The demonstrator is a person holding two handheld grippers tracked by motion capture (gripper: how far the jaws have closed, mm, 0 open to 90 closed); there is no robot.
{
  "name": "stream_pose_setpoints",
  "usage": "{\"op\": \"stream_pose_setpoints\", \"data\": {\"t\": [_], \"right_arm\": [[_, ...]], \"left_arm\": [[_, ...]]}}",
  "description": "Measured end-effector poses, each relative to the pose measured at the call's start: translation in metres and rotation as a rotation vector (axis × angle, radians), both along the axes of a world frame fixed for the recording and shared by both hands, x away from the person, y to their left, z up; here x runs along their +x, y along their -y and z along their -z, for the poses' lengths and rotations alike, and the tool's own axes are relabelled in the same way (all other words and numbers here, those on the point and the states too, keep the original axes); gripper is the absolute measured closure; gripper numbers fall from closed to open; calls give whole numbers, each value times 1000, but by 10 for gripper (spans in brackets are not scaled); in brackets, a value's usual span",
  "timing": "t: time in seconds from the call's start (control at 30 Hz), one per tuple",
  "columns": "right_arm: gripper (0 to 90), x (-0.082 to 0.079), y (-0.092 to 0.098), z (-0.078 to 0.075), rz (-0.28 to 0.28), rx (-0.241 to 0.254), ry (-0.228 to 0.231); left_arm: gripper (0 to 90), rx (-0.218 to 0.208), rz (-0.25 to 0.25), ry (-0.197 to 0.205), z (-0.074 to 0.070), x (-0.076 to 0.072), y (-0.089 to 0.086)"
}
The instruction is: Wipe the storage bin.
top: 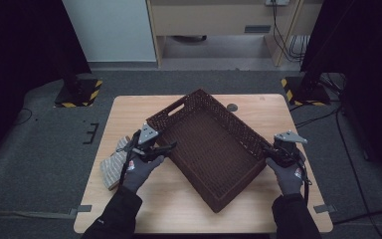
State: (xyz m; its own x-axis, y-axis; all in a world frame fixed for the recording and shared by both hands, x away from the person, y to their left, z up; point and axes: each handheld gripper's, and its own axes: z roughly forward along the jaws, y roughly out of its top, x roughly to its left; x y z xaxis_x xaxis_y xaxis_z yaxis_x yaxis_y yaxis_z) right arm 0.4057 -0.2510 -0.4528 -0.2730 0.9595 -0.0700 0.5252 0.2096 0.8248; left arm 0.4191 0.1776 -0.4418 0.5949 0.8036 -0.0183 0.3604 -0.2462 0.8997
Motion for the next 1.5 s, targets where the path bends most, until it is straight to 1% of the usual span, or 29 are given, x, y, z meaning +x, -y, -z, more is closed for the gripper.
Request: {"op": "stream_pose_setpoints", "data": {"t": [0.03, 0.07, 0.1, 0.17, 0.2, 0.23, 0.3, 0.33, 0.37, 0.4, 0.57, 0.7, 0.83, 0.93, 0.97, 1.0, 1.03, 1.07, 1.13, 1.17, 1.2, 1.27, 1.3, 1.33, 1.37, 1.4, 1.43, 1.5], "right_arm": [[433, -1, -1, -2, -10, 8, 6], [415, -5, -3, -5, -24, 24, 16], [415, -5, -3, -5, -24, 24, 16], [383, -10, -5, -11, -50, 35, 29], [383, -10, -5, -11, -50, 35, 29], [361, -13, -7, -16, -55, 45, 45], [339, -17, -8, -20, -58, 58, 58], [326, -18, -8, -22, -64, 60, 60], [320, -19, -9, -23, -64, 65, 60], [312, -20, -9, -24, -65, 64, 57], [292, -20, -10, -19, -56, 50, 30], [289, -21, -9, -19, -47, 52, 33], [289, -24, -11, -21, -51, 51, 41], [288, -28, -13, -20, -37, 42, 26], [288, -30, -13, -18, -27, 35, 16], [288, -31, -12, -16, -18, 34, 11], [288, -31, -11, -14, -13, 28, 2], [288, -31, -11, -12, -4, 33, -6], [301, -29, -9, -9, 1, 74, -12], [301, -29, -9, -9, 1, 74, -12], [311, -27, -9, -7, -3, 89, -19], [316, -26, -9, -7, 2, 84, -15], [331, -24, -8, -6, 6, 76, -10], [336, -22, -8, -5, 9, 74, -4], [336, -22, -8, -5, 9, 74, -4], [342, -20, -8, -5, 15, 74, 0], [357, -15, -7, -3, 24, 59, 9], [363, -12, -6, -2, 29, 53, 12]], "left_arm": [[311, 12, 7, -4, 2, 3, 1], [312, 14, 10, -6, 4, 5, 2], [312, 23, 16, 0, 5, 5, 5], [315, 77, 35, 14, 6, 0, 12], [314, 77, 35, 14, 6, 0, 12], [312, 113, 37, 30, 8, -4, 16], [310, 110, 43, 35, 9, -6, 18], [313, 111, 38, 39, 10, -11, 19], [323, 111, 38, 39, 10, -11, 19], [320, 100, 42, 34, 10, -14, 20], [320, 90, 33, 26, 10, -21, 20], [318, 63, 27, 23, 10, -31, 20], [317, 47, 27, 22, 10, -34, 19], [318, 4, 22, 6, 8, -34, 16], [318, -13, 14, 1, 7, -33, 13], [314, -13, -7, 6, 3, -31, 7], [313, -13, -7, 6, 3, -31, 7], [311, -20, -17, 11, 1, -31, 3], [304, -31, -39, 16, -4, -29, -4], [304, -31, -48, 22, -6, -28, -8], [300, -41, -60, 25, -8, -28, -11], [300, -52, -82, 28, -10, -25, -19], [299, -55, -107, 25, -11, -22, -27], [298, -59, -121, 24, -11, -21, -31], [299, -59, -121, 24, -11, -21, -31], [299, -67, -141, 25, -11, -20, -35], [299, -65, -151, 23, -11, -19, -38], [299, -58, -180, 21, -9, -16, -47]]}}
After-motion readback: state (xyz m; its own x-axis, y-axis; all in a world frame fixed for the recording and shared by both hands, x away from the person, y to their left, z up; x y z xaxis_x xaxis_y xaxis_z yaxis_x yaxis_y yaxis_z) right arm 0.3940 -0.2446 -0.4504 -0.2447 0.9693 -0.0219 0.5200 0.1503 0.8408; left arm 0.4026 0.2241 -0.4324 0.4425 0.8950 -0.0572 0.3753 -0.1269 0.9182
